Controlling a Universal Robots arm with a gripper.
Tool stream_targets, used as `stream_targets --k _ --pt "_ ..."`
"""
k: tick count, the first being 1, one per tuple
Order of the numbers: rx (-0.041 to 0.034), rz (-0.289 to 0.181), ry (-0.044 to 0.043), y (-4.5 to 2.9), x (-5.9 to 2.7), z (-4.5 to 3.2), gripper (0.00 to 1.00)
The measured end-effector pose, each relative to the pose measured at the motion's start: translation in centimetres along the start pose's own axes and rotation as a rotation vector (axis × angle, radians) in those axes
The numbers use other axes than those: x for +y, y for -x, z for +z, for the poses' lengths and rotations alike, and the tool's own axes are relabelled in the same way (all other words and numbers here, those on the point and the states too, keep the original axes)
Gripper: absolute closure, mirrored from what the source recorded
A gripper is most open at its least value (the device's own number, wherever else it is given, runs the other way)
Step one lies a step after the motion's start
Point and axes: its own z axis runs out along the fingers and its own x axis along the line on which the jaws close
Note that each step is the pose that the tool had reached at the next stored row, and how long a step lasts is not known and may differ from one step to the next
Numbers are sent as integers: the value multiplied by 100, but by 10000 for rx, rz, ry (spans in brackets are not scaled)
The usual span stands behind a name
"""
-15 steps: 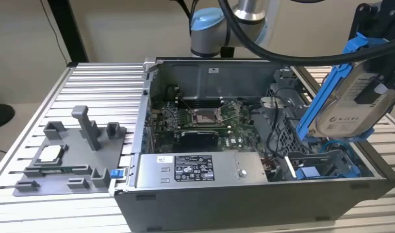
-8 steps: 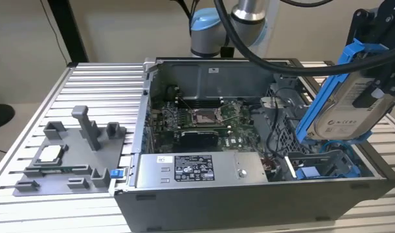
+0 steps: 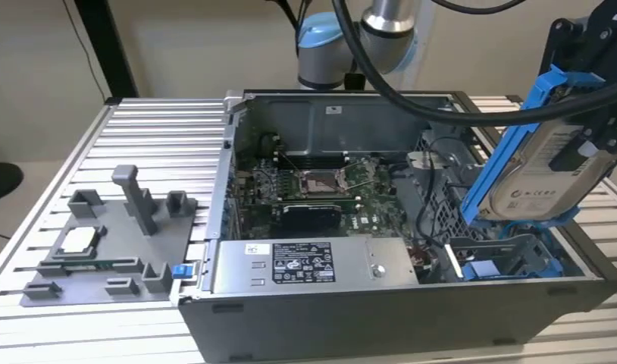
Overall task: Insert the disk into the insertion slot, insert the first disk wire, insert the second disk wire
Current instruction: 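Insert the disk into the insertion slot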
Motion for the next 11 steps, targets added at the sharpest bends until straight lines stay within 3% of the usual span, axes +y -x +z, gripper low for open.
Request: stream_targets --k 11 --pt "-4 0 -13 1 -11 135 100"
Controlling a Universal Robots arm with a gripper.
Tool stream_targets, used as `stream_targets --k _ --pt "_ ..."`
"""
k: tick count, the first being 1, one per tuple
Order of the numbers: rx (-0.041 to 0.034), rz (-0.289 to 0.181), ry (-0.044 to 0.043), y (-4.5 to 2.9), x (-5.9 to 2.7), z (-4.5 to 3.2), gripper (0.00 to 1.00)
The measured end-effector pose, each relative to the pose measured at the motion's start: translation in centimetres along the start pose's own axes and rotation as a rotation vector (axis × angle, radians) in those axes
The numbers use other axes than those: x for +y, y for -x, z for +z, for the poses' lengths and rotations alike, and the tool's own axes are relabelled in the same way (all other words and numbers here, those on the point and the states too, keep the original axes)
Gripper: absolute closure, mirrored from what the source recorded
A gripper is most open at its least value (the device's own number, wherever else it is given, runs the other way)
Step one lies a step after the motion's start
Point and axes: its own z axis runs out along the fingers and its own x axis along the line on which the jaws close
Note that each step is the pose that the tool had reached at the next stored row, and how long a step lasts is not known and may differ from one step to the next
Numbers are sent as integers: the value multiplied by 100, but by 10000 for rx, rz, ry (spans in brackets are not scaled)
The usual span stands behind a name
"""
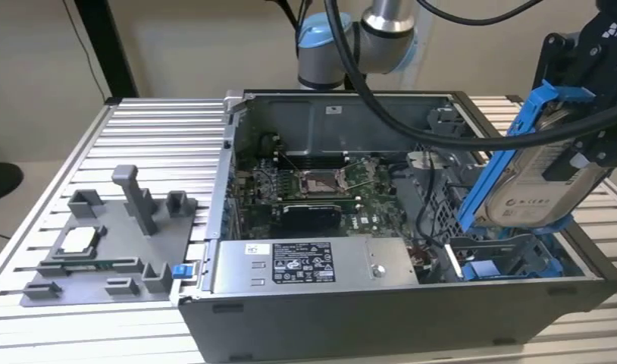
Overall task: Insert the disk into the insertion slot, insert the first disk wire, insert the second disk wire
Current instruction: 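Insert the disk into the insertion slot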
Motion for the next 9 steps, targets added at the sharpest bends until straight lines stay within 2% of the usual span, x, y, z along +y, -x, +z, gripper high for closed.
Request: stream_targets --k 9 --pt "1 -1 0 0 5 11 100"
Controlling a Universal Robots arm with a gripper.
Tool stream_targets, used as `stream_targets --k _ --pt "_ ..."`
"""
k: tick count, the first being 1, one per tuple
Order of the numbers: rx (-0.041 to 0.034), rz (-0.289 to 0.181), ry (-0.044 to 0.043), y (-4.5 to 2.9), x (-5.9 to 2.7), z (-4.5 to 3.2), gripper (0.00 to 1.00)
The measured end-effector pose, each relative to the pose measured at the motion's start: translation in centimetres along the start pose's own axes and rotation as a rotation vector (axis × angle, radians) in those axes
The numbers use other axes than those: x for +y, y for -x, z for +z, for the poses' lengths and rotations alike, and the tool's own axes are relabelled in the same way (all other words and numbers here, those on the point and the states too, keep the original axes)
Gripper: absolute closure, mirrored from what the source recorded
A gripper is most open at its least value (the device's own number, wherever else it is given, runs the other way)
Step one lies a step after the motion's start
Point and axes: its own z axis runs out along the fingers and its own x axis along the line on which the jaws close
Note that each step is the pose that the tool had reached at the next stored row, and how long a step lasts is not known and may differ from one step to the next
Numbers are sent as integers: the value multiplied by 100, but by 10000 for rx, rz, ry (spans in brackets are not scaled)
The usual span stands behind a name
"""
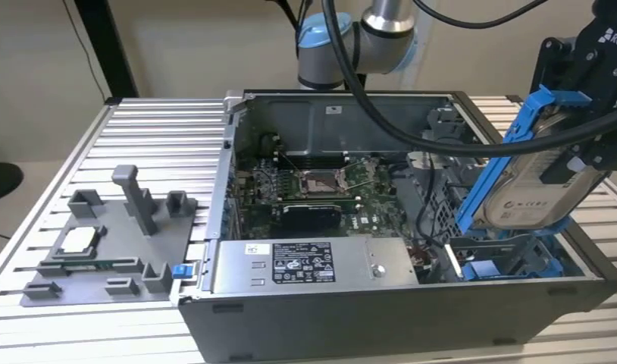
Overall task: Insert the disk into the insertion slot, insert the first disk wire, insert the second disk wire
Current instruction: 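Insert the disk into the insertion slot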
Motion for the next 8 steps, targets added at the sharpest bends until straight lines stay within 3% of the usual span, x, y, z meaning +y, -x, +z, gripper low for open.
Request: stream_targets --k 8 --pt "1 0 -3 1 1 19 100"
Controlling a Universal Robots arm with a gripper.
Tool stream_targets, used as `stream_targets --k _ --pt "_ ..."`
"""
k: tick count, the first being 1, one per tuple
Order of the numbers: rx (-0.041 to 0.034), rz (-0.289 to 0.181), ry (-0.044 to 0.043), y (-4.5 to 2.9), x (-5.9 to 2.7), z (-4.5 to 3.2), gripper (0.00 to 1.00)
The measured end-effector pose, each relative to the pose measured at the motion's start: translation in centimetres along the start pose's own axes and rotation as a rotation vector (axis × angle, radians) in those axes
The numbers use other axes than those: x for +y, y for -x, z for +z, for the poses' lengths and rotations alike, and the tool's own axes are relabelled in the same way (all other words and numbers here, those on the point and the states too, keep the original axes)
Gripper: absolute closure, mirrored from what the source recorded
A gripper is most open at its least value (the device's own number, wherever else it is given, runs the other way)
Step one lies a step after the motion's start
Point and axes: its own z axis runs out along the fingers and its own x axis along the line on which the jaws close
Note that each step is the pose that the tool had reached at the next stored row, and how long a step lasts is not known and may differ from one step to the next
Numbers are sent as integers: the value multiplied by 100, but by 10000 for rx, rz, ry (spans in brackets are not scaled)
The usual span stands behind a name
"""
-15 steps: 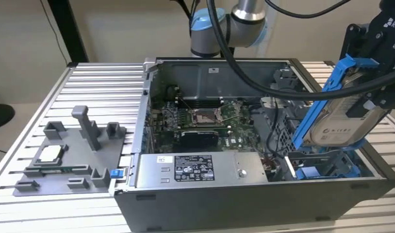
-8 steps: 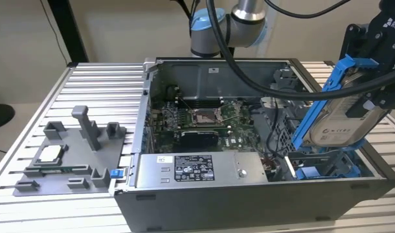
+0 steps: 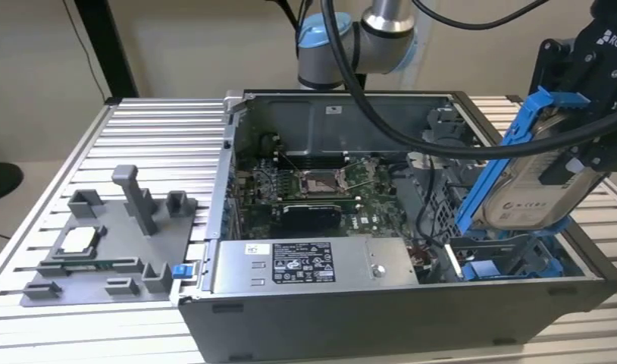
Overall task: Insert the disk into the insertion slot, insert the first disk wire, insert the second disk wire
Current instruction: 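Insert the disk into the insertion slot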
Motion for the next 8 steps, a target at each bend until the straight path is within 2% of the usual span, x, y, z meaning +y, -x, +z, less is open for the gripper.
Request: stream_targets --k 4,8 --pt "-13 2 -5 0 -2 55 100" --pt "-70 -2 -11 0 -21 108 100"
